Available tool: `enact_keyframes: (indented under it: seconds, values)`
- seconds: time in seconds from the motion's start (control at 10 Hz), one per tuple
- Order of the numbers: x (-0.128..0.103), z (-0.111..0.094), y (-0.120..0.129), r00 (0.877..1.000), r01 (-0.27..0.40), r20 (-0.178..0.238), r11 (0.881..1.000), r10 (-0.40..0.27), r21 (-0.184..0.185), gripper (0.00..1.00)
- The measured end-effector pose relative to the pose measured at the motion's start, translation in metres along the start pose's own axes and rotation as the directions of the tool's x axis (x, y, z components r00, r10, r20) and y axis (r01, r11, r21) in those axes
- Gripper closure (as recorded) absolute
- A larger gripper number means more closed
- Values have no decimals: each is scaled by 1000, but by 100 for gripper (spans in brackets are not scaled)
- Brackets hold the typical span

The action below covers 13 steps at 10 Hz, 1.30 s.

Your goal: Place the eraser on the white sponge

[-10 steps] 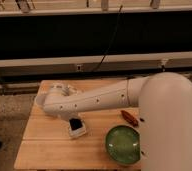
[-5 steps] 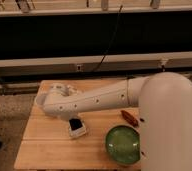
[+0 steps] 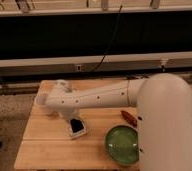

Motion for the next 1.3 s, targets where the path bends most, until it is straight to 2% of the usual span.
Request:
enact_keyframes:
  seconds: [0.2, 0.3, 0.4, 1.1, 1.3]
  values:
    - [-1, 4, 4, 999, -3, 39, 1000, 3, 22, 40]
    - [-2, 6, 4, 998, -3, 66, 999, 0, 51, 28]
    - [-4, 7, 7, 996, -6, 84, 997, -1, 82, 22]
    - [-4, 6, 13, 994, -16, 109, 987, -2, 162, 20]
    - [0, 7, 18, 995, -36, 100, 987, 20, 156, 20]
